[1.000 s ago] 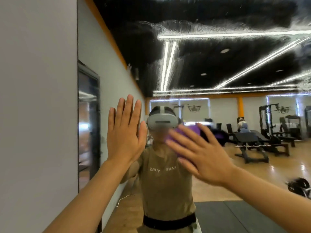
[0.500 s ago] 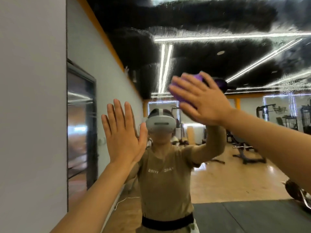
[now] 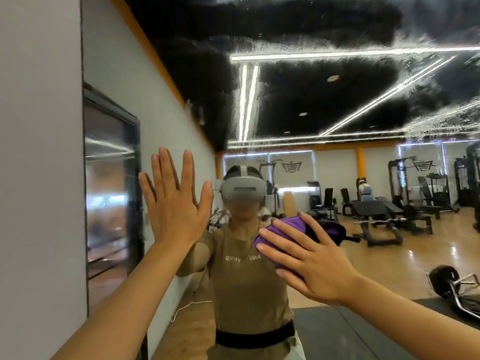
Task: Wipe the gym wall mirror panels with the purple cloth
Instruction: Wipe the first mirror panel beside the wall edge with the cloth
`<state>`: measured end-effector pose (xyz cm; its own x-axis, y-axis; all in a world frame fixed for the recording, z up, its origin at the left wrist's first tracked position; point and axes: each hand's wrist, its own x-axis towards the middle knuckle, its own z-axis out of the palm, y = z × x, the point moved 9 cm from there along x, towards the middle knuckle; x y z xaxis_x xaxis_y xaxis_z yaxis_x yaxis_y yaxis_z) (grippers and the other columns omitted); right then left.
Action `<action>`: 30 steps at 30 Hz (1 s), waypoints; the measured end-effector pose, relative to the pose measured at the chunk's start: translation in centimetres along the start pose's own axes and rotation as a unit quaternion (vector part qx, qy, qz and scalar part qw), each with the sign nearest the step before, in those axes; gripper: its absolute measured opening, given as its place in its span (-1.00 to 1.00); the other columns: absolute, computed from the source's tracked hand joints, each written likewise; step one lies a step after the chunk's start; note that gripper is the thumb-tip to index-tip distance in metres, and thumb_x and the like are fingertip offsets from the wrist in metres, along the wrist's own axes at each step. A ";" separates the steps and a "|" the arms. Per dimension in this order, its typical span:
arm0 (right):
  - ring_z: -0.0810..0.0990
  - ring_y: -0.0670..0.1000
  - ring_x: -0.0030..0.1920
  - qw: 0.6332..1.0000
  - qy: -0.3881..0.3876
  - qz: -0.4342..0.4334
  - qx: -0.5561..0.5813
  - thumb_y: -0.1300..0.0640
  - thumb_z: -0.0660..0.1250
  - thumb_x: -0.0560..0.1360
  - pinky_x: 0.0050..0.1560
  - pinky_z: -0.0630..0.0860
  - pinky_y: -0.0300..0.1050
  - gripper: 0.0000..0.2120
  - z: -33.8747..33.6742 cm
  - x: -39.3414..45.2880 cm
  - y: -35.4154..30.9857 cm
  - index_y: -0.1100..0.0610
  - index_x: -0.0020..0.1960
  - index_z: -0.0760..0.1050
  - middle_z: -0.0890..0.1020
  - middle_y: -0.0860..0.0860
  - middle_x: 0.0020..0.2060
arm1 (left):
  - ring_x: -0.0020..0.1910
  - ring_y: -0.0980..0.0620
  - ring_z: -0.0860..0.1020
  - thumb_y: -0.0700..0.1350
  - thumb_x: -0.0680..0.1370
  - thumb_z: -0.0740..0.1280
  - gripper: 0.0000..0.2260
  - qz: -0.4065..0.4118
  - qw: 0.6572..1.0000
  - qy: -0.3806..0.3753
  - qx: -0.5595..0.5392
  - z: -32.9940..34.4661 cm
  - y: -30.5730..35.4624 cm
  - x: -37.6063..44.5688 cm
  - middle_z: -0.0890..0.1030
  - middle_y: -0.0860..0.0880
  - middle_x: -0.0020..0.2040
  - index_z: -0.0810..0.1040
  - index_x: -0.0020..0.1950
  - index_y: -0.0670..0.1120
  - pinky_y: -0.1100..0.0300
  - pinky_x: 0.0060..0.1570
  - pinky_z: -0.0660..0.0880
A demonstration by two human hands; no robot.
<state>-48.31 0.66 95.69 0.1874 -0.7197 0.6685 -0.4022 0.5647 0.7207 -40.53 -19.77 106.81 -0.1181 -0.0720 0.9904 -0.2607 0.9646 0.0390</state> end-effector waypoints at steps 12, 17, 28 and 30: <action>0.11 0.06 0.62 0.990 0.017 0.137 0.035 -0.15 -0.05 0.68 0.56 -0.02 0.24 -0.47 -2.4 7.5 13.3 -0.08 0.63 0.09 0.18 -0.03 0.61 | 0.64 -0.06 -0.10 0.09 0.69 -0.12 -0.46 -0.009 0.999 0.004 -0.040 0.1 1.5 -0.6 -0.07 -0.06 0.67 -0.07 0.66 -0.03 -0.02 0.57 -0.24; -0.01 0.03 0.63 0.954 0.034 0.292 0.057 -0.20 -0.15 0.67 0.58 -0.13 0.23 -0.44 -3.3 9.3 19.1 -0.10 0.64 0.00 0.09 -0.05 0.64 | 0.64 -0.10 -0.07 0.08 0.69 -0.08 -0.44 -0.013 0.999 0.016 -0.028 0.1 2.0 -0.9 -0.05 -0.10 0.66 -0.03 0.66 -0.08 -0.02 0.57 -0.23; 0.05 0.11 0.63 0.992 -0.020 0.124 -0.010 -0.16 -0.07 0.71 0.55 0.00 0.31 -0.45 0.0 -4.6 5.0 -0.03 0.66 0.03 0.13 0.01 0.63 | 0.62 -0.15 0.01 -0.03 0.67 -0.08 -0.48 -0.011 0.999 0.020 -0.029 0.2 3.8 -1.2 0.07 -0.11 0.65 0.10 0.65 -0.08 0.01 0.55 -0.25; 0.05 0.10 0.63 0.993 -0.037 0.109 -0.010 -0.17 -0.07 0.71 0.53 0.05 0.33 -0.45 0.3 -5.7 4.6 -0.04 0.66 0.02 0.12 -0.01 0.63 | 0.62 -0.16 0.01 -0.05 0.65 -0.10 -0.47 -0.020 0.998 0.024 -0.053 -0.2 4.6 -1.3 0.09 -0.12 0.64 0.14 0.64 -0.09 0.05 0.55 -0.29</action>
<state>-51.56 7.27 95.12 0.0316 -0.6073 0.7938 -0.4072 0.7175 0.5651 -41.43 -15.20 105.72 -0.0628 -0.1006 0.9929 -0.1615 0.9828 0.0894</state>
